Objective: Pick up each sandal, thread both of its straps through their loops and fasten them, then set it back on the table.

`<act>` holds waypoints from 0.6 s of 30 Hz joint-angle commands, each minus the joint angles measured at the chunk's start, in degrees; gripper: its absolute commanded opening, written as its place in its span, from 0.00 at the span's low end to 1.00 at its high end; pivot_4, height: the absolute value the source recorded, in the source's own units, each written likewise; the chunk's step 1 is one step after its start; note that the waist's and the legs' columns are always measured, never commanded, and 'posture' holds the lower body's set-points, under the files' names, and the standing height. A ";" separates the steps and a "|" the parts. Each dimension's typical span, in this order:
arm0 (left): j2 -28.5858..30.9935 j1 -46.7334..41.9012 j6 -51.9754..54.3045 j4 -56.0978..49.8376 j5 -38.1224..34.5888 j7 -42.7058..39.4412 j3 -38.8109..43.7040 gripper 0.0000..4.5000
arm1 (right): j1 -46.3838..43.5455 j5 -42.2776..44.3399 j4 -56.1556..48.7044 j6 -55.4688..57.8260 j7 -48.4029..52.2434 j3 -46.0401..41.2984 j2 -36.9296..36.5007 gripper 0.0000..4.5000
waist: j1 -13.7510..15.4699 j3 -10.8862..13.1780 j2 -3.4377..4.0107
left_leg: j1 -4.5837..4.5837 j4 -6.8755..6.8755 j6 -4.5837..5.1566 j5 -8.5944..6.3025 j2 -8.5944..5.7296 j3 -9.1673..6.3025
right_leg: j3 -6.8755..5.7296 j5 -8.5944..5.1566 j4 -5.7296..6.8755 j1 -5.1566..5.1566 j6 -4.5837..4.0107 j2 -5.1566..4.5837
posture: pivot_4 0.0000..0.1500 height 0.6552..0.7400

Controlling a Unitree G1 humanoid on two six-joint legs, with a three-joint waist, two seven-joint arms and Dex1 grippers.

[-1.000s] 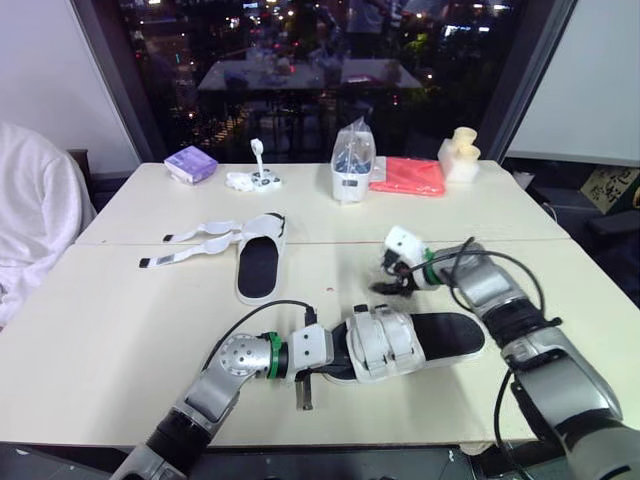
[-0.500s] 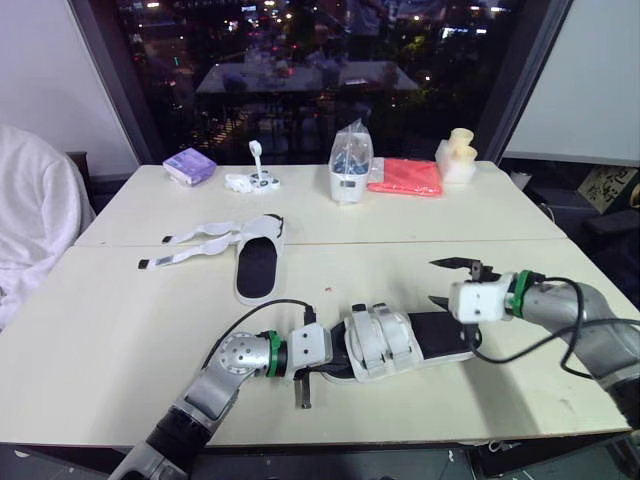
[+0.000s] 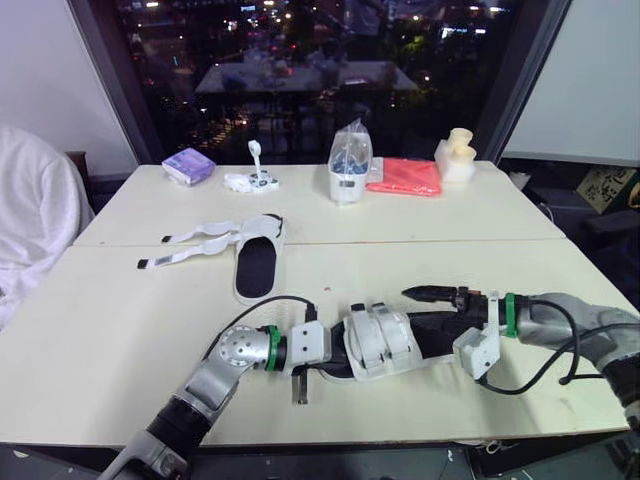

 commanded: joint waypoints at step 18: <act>8.69 2.09 17.66 -10.99 -9.54 0.19 14.12 0.00 | -13.62 -24.02 0.76 -7.48 -26.03 11.16 7.64 0.77 | -0.90 0.63 -0.25 | -0.09 -0.06 -0.23 0.14 0.02 0.04 | 0.16 0.00 0.13 -0.16 0.00 0.11 | 1.00 1.00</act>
